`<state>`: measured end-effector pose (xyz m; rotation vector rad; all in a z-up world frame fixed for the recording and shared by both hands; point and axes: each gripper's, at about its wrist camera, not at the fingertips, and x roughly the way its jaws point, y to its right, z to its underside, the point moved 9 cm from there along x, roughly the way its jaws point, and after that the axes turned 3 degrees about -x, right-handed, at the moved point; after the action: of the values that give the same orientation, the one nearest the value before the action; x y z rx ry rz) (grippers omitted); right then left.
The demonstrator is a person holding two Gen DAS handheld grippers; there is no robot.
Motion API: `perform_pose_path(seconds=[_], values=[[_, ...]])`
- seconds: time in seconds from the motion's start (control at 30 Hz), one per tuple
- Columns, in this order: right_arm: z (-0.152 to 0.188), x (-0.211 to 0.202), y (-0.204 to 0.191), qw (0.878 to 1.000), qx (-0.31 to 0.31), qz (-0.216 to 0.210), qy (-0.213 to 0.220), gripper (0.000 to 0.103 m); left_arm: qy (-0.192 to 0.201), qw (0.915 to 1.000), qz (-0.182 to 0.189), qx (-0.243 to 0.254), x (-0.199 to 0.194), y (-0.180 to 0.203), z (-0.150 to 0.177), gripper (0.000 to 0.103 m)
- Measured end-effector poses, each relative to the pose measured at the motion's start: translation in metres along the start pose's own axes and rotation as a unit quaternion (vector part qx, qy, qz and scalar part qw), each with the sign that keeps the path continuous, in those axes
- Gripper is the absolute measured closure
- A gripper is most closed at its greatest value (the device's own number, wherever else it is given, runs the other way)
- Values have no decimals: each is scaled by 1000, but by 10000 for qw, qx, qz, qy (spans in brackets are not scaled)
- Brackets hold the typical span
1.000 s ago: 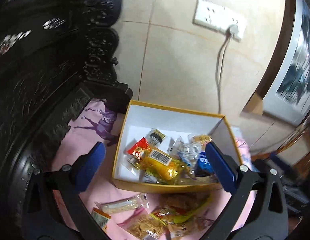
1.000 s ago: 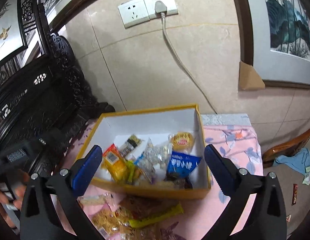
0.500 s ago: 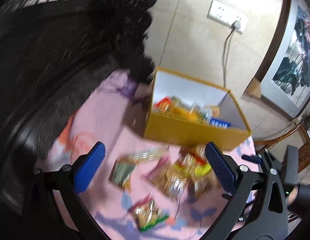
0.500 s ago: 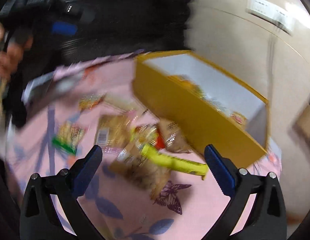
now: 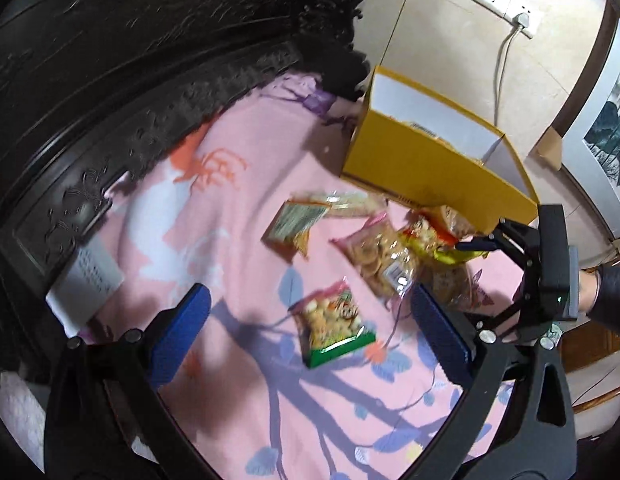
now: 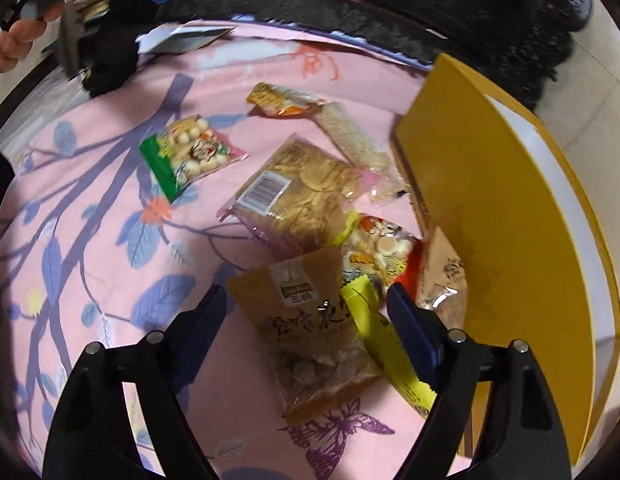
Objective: Organize snacks
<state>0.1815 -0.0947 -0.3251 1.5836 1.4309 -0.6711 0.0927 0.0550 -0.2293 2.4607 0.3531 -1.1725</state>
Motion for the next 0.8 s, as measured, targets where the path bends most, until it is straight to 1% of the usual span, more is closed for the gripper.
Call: perform_pose_path(seconds=[0.03, 0.1, 0.13, 0.17, 0.2, 0.23, 0.27, 0.3, 0.37, 0.4, 0.47, 0.6, 0.7, 0.8], values=[[0, 1, -2, 9999, -38, -92, -8, 23, -27, 10000, -40, -4, 0, -1, 3, 2], [2, 7, -7, 9995, -108, -274, -91, 34, -61, 9999, -90, -13, 0, -3, 8, 2], [4, 11, -9, 9994, -176, -269, -125, 35, -78, 9999, -98, -22, 1, -3, 10, 2], [5, 14, -10, 9993, -237, -250, -153, 39, -110, 9999, -111, -47, 2, -4, 13, 2], [6, 16, -9, 9993, -211, -284, -143, 42, -143, 9998, -115, -75, 4, -4, 15, 2], [6, 16, -7, 9994, -83, -336, -93, 43, -192, 9997, -98, -103, 6, -4, 19, 2], [7, 15, -5, 9993, 40, -366, -71, 47, -229, 9996, -101, -113, 9, -3, 21, 2], [7, 13, -3, 9991, 199, -356, -63, 53, -287, 9995, -100, -113, 13, -2, 24, 2], [7, 9, 0, 9983, 427, -392, -99, 61, -380, 9992, -93, -101, 22, 1, 29, 2], [7, 5, 2, 9964, 710, -445, -107, 63, -410, 9991, -62, -102, 26, 4, 31, 2], [8, -4, 3, 9926, 1121, -464, 24, 63, -516, 9986, 32, -119, 38, 12, 35, 2], [19, -27, 2, 9761, 2127, -383, 224, 63, -735, 9971, -64, -211, 65, 24, 40, 2], [27, -41, -8, 9625, 2661, -399, 339, 63, -891, 9953, -164, -345, 86, 31, 43, 2], [31, -50, -18, 9532, 2967, -430, 396, 63, -995, 9937, -230, -469, 101, 32, 45, 2]])
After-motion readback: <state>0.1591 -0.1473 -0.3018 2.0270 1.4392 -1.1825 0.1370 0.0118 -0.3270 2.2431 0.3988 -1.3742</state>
